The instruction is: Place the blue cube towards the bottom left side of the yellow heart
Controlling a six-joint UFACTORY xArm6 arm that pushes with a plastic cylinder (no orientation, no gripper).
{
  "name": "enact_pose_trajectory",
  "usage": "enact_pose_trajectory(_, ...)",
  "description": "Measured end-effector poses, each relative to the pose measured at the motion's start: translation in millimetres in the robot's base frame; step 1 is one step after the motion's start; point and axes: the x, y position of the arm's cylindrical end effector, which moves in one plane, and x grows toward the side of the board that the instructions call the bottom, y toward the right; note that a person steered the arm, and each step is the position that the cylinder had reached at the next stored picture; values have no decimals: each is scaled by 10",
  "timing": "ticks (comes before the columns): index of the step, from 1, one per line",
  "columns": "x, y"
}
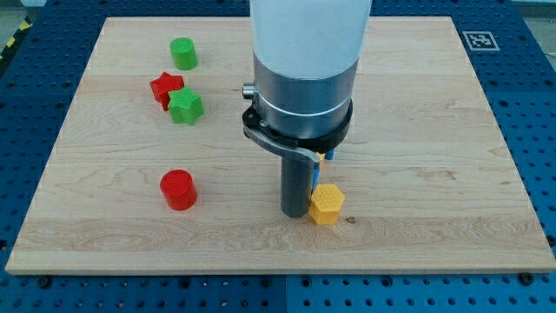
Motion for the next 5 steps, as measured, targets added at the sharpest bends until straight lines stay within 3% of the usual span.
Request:
enact_pose_trajectory(1,-54,-32)
enact_pose_trajectory(2,-254,-450)
enact_pose_trajectory(5,-284,-1562)
